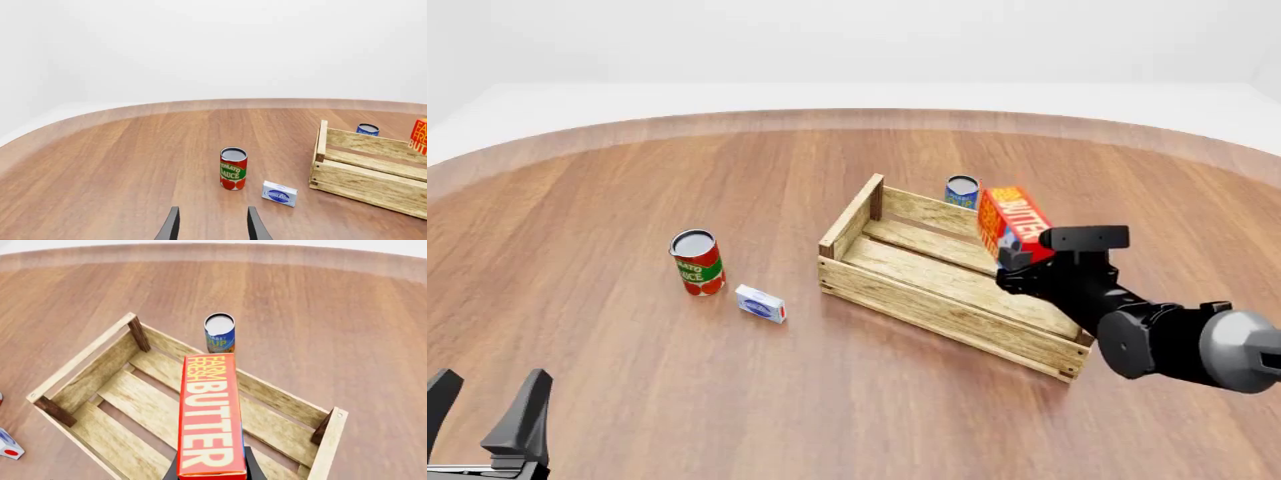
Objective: Pick up the butter and put it in the tray.
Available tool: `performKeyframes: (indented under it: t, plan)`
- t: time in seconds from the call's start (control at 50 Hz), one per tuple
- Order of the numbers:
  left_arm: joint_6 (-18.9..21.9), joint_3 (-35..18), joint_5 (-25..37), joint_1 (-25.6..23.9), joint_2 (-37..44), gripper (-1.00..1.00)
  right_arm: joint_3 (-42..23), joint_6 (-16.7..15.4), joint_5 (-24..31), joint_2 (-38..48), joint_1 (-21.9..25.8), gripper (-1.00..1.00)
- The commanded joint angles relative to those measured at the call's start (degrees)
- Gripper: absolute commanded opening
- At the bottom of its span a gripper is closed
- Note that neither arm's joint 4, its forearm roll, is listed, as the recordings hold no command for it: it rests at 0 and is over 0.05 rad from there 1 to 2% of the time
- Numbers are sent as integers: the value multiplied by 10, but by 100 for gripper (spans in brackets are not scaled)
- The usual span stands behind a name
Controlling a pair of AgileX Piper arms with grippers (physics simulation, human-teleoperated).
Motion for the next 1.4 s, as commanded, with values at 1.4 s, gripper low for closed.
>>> performKeyframes:
  t: [1.4]
  plan:
    - [0,0,0,0,0,100,-35,25,38,36,-6,-100]
